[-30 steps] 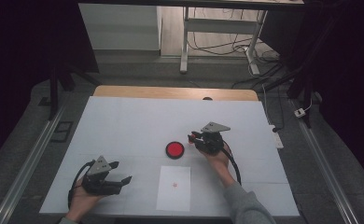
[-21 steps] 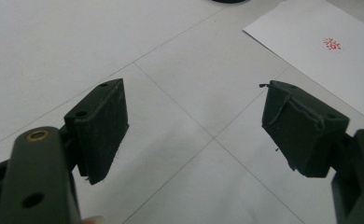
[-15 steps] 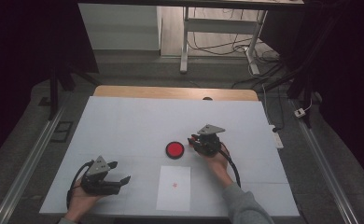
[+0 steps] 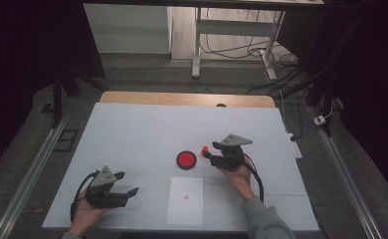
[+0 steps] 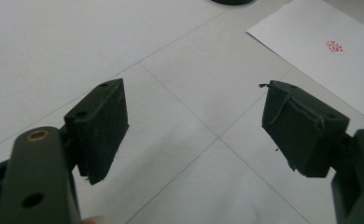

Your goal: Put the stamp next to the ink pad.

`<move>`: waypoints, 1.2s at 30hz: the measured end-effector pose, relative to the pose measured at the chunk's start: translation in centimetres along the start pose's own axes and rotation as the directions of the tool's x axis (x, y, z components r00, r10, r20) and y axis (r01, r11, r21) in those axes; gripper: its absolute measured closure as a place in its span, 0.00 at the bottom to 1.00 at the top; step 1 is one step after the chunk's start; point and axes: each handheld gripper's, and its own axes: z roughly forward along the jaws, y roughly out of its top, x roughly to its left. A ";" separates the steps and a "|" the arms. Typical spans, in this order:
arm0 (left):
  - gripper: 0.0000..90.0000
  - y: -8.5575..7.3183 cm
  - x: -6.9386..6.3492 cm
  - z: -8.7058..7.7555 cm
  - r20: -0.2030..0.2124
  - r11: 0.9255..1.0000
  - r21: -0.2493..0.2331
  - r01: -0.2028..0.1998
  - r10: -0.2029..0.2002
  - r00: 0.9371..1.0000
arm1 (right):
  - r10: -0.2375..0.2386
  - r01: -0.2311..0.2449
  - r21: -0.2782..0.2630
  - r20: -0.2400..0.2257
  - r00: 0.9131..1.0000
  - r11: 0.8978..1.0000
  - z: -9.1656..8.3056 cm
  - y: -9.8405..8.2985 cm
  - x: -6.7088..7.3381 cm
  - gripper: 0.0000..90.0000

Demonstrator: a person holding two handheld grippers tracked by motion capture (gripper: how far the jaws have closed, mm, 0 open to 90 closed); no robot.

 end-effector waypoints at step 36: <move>0.25 0.2 0.6 0.4 -0.019 1.000 0.003 0.008 -0.008 1.000 | -0.003 0.002 0.022 0.035 0.999 1.000 -14.7 -8.4 -1.3 0.51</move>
